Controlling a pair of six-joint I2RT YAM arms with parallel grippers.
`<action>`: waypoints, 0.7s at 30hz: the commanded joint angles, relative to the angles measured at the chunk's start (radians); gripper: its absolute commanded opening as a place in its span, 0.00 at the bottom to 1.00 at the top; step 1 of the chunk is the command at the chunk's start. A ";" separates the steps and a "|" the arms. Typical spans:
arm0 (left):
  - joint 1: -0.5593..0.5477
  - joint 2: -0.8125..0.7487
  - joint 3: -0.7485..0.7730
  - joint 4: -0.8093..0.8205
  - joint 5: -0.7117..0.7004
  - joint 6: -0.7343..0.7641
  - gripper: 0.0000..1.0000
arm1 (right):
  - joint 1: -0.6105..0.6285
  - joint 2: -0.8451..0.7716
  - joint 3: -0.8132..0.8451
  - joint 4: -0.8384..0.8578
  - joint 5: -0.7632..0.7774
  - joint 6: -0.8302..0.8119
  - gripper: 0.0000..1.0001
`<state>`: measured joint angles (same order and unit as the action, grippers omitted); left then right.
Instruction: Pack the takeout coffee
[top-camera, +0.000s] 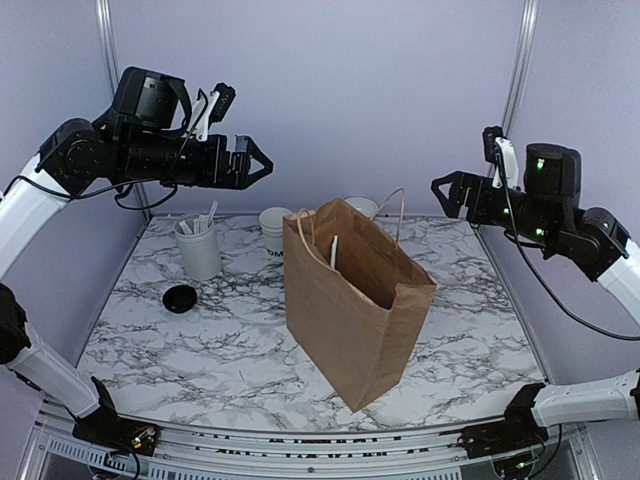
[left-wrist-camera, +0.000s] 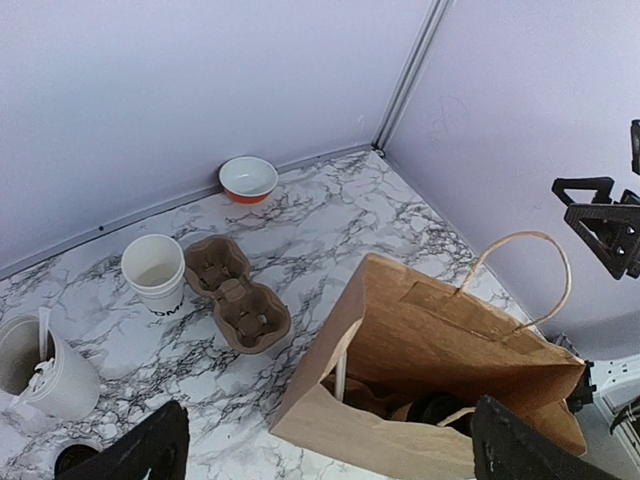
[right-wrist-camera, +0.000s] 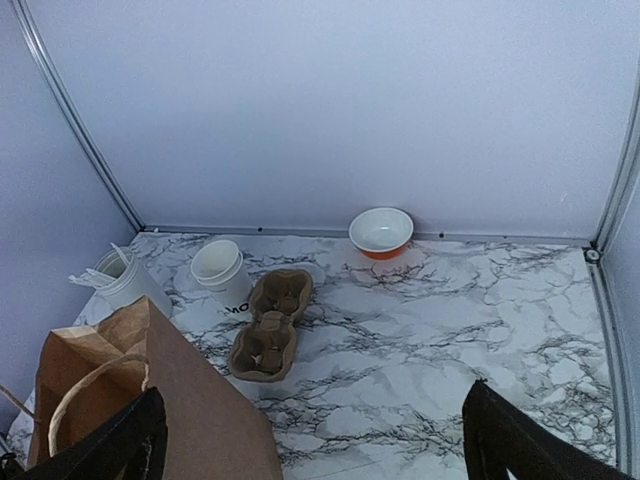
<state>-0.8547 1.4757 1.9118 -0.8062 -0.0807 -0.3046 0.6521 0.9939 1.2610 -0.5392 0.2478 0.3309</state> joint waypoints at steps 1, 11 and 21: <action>0.000 -0.088 -0.088 0.090 -0.164 -0.039 0.99 | -0.008 -0.007 -0.026 0.033 0.112 -0.034 1.00; 0.075 -0.242 -0.415 0.201 -0.303 -0.125 0.99 | -0.197 -0.059 -0.306 0.241 0.087 -0.071 1.00; 0.227 -0.441 -0.863 0.446 -0.291 -0.209 0.99 | -0.527 -0.159 -0.806 0.739 0.040 -0.136 0.99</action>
<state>-0.6613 1.1103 1.1774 -0.5167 -0.3500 -0.4744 0.2100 0.8661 0.5938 -0.0887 0.2943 0.2363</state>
